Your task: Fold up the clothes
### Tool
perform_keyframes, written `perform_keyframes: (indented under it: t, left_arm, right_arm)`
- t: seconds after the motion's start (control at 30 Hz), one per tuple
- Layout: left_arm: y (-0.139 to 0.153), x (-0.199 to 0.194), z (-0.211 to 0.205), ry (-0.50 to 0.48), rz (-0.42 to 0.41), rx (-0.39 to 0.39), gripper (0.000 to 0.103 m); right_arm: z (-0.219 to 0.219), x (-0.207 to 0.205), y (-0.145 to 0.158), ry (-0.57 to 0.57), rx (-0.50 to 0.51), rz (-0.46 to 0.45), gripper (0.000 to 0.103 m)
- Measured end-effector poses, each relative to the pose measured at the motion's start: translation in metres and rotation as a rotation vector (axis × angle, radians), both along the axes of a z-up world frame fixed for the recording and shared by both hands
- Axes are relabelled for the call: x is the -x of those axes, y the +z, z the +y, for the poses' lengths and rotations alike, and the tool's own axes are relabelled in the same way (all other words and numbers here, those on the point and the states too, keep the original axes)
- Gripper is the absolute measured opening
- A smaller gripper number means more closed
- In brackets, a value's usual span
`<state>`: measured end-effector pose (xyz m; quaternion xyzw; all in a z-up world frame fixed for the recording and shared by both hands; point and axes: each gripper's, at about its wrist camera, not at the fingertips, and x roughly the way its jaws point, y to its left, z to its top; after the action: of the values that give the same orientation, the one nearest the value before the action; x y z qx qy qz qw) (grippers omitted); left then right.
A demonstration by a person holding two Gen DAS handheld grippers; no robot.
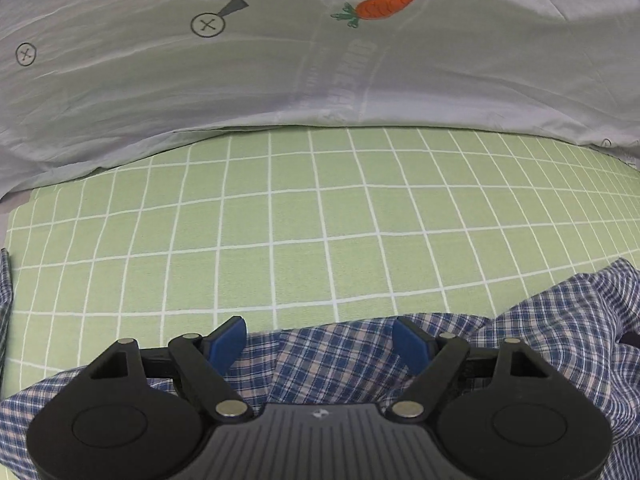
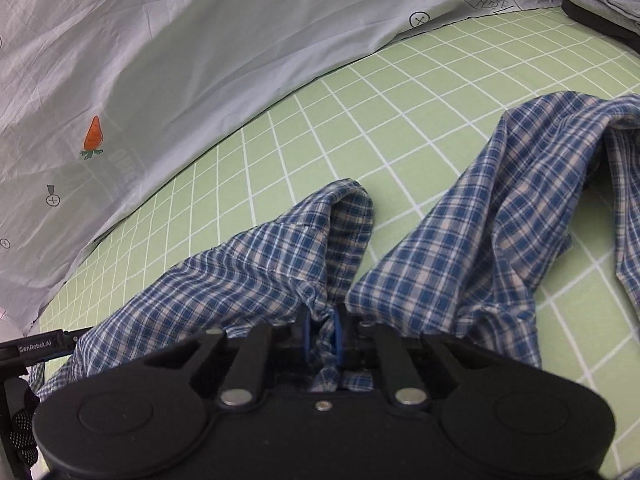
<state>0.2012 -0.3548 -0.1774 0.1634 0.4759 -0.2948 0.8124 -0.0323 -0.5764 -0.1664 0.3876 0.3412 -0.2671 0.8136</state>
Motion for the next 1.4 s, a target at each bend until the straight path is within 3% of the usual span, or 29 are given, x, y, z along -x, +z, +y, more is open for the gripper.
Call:
perform_keyframes:
  t: [0.17, 0.23, 0.33, 0.4, 0.43, 0.5, 0.53, 0.67, 0.83, 1.0, 1.07, 1.17, 1.23, 1.27, 1.3, 1.37, 1.4]
  left_arm:
    - [-0.007, 0.004, -0.007, -0.075, 0.045, 0.008, 0.081]
    - [-0.009, 0.007, -0.009, -0.096, 0.042, -0.007, 0.081]
    - [-0.009, 0.012, -0.008, -0.118, 0.031, -0.009, 0.075]
    - [-0.007, 0.014, -0.007, -0.121, 0.027, 0.000, 0.052]
    - [-0.006, 0.015, -0.007, -0.117, 0.019, 0.000, 0.045]
    - [-0.005, 0.016, -0.007, -0.125, 0.020, 0.000, 0.012]
    - [-0.004, 0.016, -0.006, -0.131, 0.023, 0.001, 0.005]
    - [-0.002, 0.017, -0.005, -0.108, -0.008, -0.010, 0.002]
    - [0.025, 0.005, 0.003, 0.017, -0.121, 0.012, 0.001]
    - [0.087, -0.017, 0.031, 0.167, -0.260, 0.135, 0.001]
    - [0.095, -0.020, 0.037, 0.193, -0.275, 0.147, 0.001]
    - [0.076, -0.024, 0.039, 0.240, -0.234, 0.084, 0.002]
    - [0.050, -0.028, 0.039, 0.279, -0.175, 0.004, 0.002]
    - [0.041, -0.028, 0.040, 0.288, -0.153, -0.024, 0.002]
    - [0.034, -0.027, 0.042, 0.291, -0.135, -0.046, 0.006]
    - [0.028, -0.022, 0.049, 0.301, -0.123, -0.041, 0.009]
    - [0.027, -0.019, 0.054, 0.306, -0.111, -0.029, 0.016]
  right_arm:
    - [-0.006, -0.001, 0.001, -0.004, -0.041, -0.044, 0.024]
    - [-0.008, -0.001, 0.001, -0.006, -0.058, -0.061, 0.036]
    - [-0.011, -0.005, 0.002, -0.001, -0.066, -0.074, 0.043]
    - [-0.012, -0.011, 0.002, 0.008, -0.059, -0.073, 0.042]
    - [-0.012, -0.013, 0.002, 0.013, -0.056, -0.073, 0.036]
    - [-0.013, -0.019, 0.003, 0.022, -0.049, -0.071, 0.024]
    - [-0.014, -0.022, 0.003, 0.027, -0.046, -0.071, 0.020]
    - [-0.018, -0.030, 0.007, 0.059, -0.026, -0.100, 0.010]
    - [-0.032, -0.050, 0.031, 0.095, 0.045, -0.168, 0.003]
    - [-0.033, -0.070, 0.091, 0.176, 0.156, -0.377, 0.003]
    - [-0.025, -0.077, 0.115, 0.231, 0.230, -0.447, 0.003]
    - [-0.012, -0.089, 0.103, 0.278, 0.335, -0.317, 0.007]
    - [-0.010, -0.103, 0.070, 0.270, 0.348, -0.072, 0.035]
    - [-0.009, -0.104, 0.057, 0.262, 0.341, 0.007, 0.035]
    - [-0.008, -0.099, 0.051, 0.251, 0.330, 0.016, 0.035]
    - [-0.006, -0.087, 0.041, 0.228, 0.313, 0.024, 0.052]
    - [-0.005, -0.082, 0.040, 0.217, 0.313, 0.017, 0.063]
